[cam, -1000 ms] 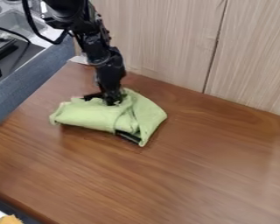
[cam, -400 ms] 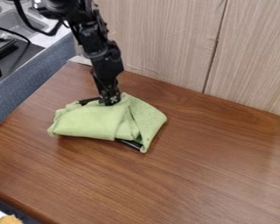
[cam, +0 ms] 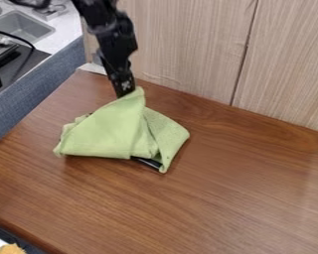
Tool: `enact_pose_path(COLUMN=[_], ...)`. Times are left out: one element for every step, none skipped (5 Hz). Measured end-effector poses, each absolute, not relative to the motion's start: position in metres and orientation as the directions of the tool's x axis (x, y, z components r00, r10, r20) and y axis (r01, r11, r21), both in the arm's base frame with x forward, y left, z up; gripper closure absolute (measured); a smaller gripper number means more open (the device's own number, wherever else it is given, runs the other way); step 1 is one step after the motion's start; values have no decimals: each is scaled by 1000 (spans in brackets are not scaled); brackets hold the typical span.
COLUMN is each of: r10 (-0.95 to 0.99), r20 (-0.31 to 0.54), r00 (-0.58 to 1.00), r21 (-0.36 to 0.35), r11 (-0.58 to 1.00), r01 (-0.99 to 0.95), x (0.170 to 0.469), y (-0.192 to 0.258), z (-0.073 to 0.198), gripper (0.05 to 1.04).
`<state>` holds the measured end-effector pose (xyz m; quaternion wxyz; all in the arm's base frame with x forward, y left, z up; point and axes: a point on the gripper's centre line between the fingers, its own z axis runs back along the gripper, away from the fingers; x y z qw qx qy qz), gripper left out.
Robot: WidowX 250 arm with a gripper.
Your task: Fold cloth
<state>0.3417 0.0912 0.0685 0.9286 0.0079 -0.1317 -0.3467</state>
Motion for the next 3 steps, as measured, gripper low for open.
enact_pose_path(r10=[-652, -650, -651], r20=[254, 261, 262], r00=[714, 713, 713], r21=[133, 150, 153], r11=[755, 757, 757], r01=[642, 636, 635], x=[334, 328, 328], y=[89, 88, 88], z=[86, 94, 95], gripper=[84, 84, 84])
